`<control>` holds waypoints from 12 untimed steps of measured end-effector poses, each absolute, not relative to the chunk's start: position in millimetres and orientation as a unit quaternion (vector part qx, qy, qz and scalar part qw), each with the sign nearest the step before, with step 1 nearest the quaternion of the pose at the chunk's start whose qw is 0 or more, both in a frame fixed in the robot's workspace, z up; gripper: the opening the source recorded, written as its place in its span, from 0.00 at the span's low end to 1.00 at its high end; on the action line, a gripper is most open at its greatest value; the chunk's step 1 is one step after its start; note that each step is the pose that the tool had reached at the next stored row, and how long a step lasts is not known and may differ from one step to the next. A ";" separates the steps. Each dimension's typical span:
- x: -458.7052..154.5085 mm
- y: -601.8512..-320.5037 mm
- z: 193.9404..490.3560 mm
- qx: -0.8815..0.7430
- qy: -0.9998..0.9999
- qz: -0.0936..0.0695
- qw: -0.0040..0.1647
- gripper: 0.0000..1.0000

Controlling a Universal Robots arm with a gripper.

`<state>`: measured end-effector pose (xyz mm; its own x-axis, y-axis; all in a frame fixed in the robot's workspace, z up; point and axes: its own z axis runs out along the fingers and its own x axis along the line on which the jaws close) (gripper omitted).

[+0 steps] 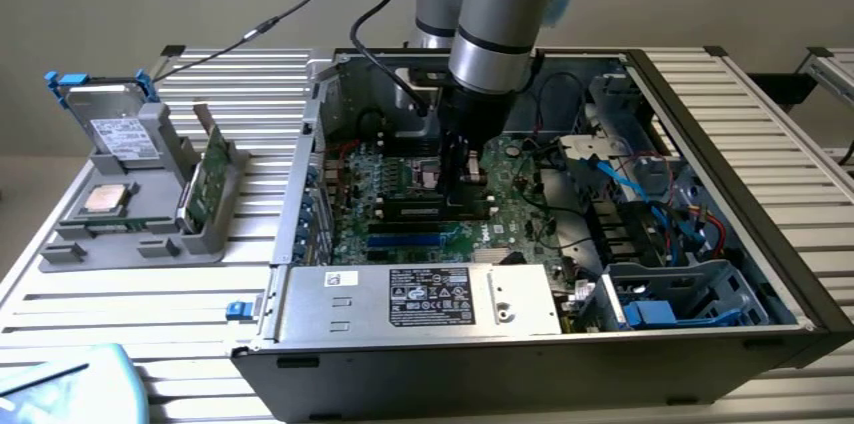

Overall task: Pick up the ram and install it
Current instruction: 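Insert the ram into the slot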

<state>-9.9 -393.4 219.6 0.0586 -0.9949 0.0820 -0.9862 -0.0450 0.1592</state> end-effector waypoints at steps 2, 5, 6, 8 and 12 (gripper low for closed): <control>-12.7 -391.2 223.0 0.722 -0.686 -0.023 0.084 0.46; -17.4 -388.8 227.7 0.723 -0.686 -0.019 0.081 0.46; -19.2 -388.5 229.1 0.723 -0.686 -0.018 0.079 0.46; -22.1 -388.3 230.9 0.723 -0.687 -0.013 0.075 0.46; -27.0 -388.3 232.8 0.723 -0.688 0.000 0.064 0.46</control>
<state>-27.0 -388.3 232.8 0.0529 -0.9947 0.0886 -0.9946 -0.0446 0.0932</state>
